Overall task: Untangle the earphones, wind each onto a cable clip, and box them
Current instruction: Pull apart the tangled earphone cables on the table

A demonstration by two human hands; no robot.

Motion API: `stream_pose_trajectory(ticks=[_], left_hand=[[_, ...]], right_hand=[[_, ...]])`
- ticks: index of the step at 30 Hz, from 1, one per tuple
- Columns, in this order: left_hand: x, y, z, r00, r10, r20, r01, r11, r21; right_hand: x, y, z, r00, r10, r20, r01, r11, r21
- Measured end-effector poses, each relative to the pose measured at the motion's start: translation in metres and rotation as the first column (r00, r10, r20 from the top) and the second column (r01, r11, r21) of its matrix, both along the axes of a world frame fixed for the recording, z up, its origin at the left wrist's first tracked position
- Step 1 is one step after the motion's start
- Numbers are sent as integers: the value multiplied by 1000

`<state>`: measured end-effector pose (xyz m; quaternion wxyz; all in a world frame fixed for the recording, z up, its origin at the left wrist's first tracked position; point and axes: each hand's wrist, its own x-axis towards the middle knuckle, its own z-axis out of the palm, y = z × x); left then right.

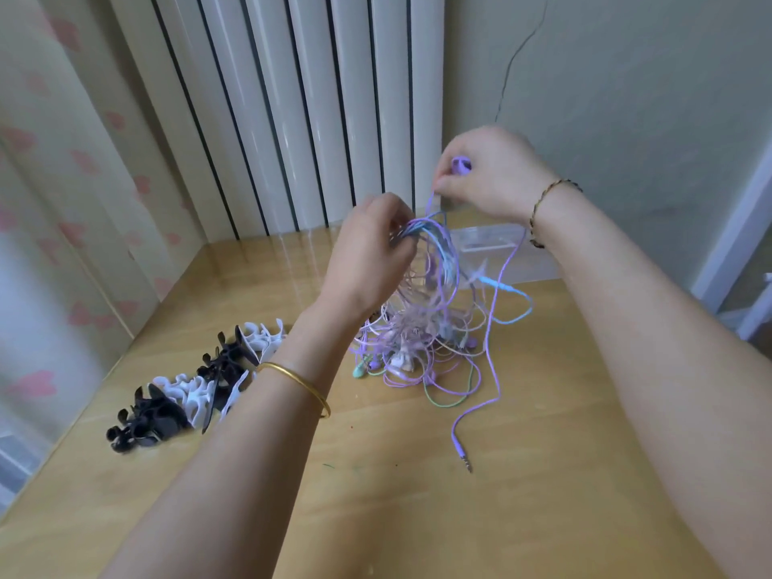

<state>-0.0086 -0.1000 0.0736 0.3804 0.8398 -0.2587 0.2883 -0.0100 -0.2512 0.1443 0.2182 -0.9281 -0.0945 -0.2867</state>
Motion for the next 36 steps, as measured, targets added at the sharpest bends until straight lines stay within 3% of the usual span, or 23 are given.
stream_pose_trajectory(ticks=[3,6,10,16,23,26,28,32,36], left_hand=[[0,-3,-5,997,-61,-55,56,995,-83],[1,-5,-12,995,-88,-38,83,991,-107],[3,-4,-19,994,-109,0,108,991,-80],[0,0,-18,998,-57,32,59,997,-53],[7,3,-21,992,121,-22,-110,951,289],[9,3,-24,987,154,-55,-132,947,294],[8,3,-23,993,107,-56,-95,977,189],[-2,-1,-19,999,-32,-32,32,999,5],[-9,-6,-23,989,-134,-69,132,990,-41]], right_hand=[[1,0,-4,999,-38,0,38,999,-7],[-1,3,-9,994,14,-112,-27,993,-112],[0,-1,-12,997,-65,33,64,997,47],[4,-6,-14,985,-159,74,138,963,229],[0,7,-16,982,-48,183,-27,922,386],[-1,8,-12,967,-73,245,-43,899,437],[2,4,-15,983,-88,159,26,935,354],[9,5,-27,984,-108,-143,111,994,13],[12,13,-27,986,-89,-138,92,996,18]])
